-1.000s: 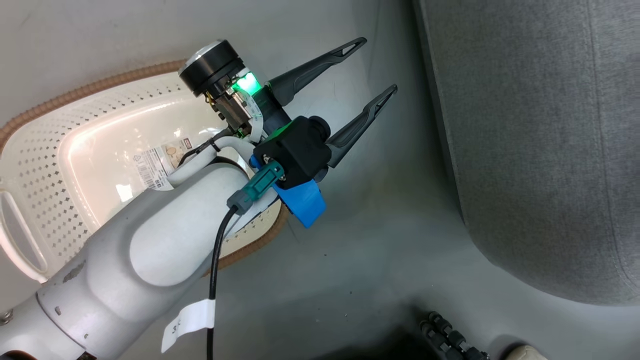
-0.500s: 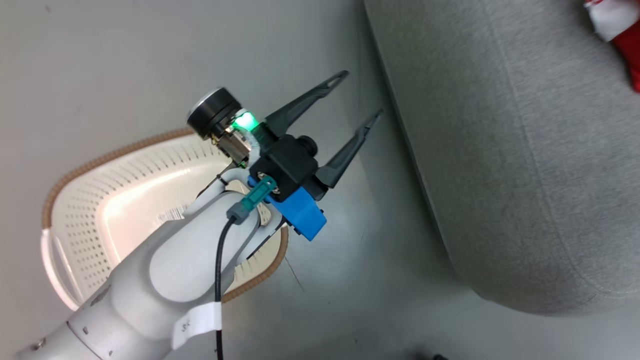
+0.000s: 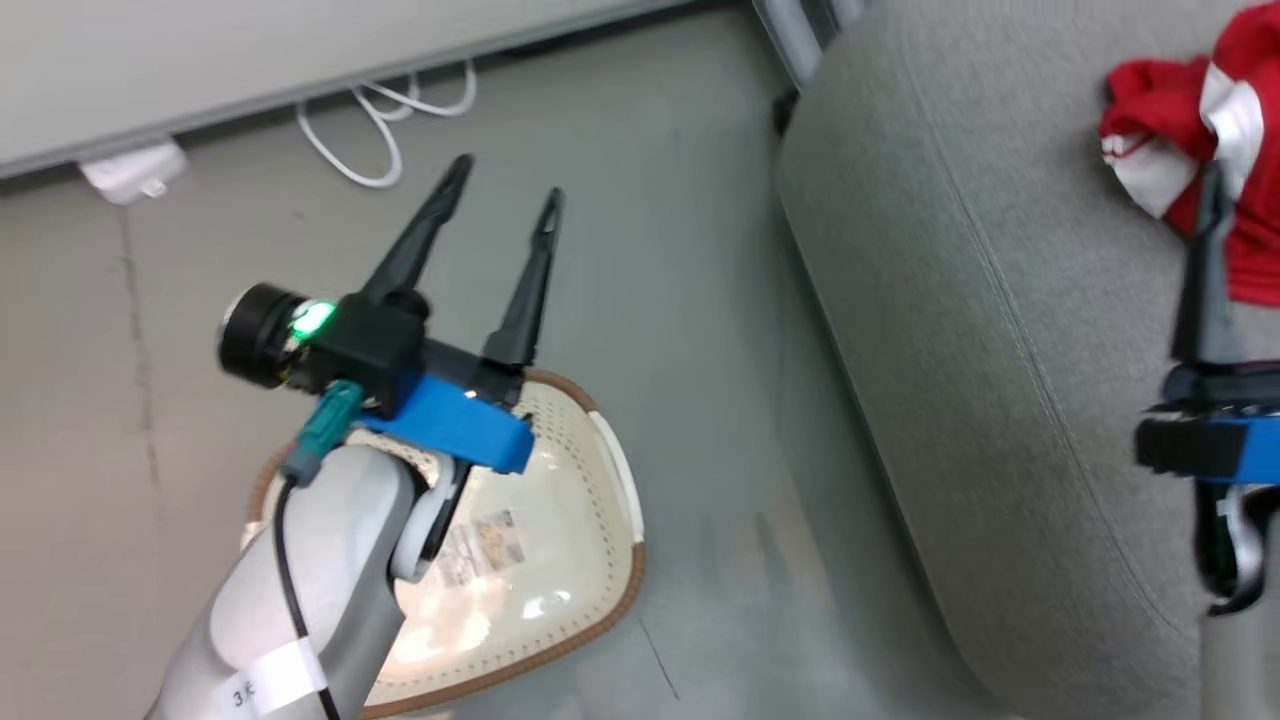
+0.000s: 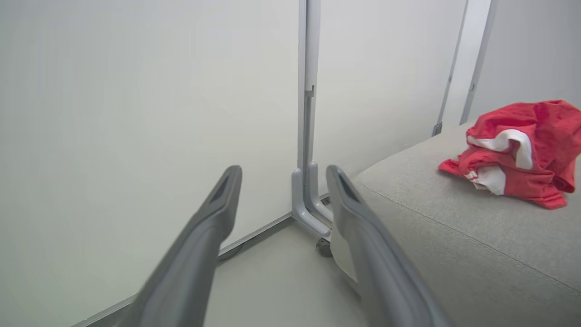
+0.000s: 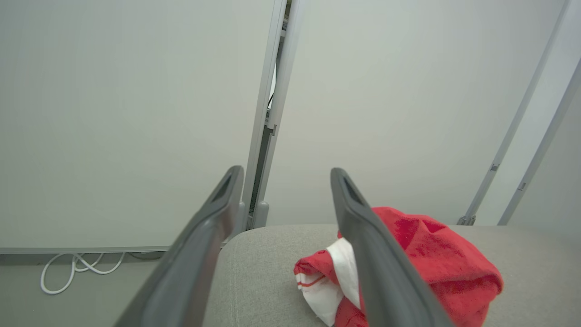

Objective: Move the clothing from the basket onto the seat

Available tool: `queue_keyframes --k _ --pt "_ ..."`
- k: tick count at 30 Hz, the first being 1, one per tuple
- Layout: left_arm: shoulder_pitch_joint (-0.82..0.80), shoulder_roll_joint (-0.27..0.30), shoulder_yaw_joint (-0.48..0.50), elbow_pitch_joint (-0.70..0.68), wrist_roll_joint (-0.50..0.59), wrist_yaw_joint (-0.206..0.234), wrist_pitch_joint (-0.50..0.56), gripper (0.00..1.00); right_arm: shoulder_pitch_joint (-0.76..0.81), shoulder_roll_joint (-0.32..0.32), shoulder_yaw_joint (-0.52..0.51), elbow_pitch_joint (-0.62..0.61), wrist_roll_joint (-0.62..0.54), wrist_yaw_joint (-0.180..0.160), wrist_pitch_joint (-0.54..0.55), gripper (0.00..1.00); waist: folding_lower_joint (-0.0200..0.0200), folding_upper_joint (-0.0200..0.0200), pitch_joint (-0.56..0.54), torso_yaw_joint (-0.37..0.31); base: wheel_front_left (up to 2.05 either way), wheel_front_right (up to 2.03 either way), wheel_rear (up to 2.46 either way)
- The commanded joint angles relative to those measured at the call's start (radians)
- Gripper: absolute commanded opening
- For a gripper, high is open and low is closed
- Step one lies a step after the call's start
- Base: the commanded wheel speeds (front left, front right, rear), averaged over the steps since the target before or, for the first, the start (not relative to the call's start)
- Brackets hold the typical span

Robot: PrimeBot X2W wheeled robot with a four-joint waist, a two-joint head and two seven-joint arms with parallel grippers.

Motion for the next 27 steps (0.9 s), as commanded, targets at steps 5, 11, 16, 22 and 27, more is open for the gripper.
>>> queue_keyframes --k 5,11,16,22,27 --pt "0.113 -0.020 0.138 -0.019 0.038 0.011 -0.005 1.00 0.053 0.010 0.095 0.029 0.021 0.000 0.000 1.00 0.0002 0.0000 -0.124 0.104 0.00 0.00 0.00" --pt "0.237 -0.049 0.285 -0.046 0.078 -0.017 -0.005 1.00 0.090 0.020 0.159 0.074 0.048 0.000 0.000 1.00 0.0002 0.0000 -0.189 0.160 0.00 0.00 0.00" --pt "0.337 -0.084 0.377 -0.053 0.117 -0.058 -0.005 1.00 0.133 0.029 0.181 0.111 0.076 0.000 0.000 1.00 0.0002 0.0000 -0.246 0.199 0.00 0.00 0.00" --pt "0.437 -0.135 0.462 -0.053 0.153 -0.101 -0.005 1.00 0.201 0.042 0.187 0.142 0.093 0.000 0.000 1.00 0.0002 0.0000 -0.304 0.236 0.00 0.00 0.00" --pt "0.484 -0.156 0.494 -0.046 0.175 -0.120 -0.005 1.00 0.248 0.053 0.181 0.161 0.103 0.000 0.000 1.00 0.0002 0.0000 -0.335 0.255 0.00 0.00 0.00"
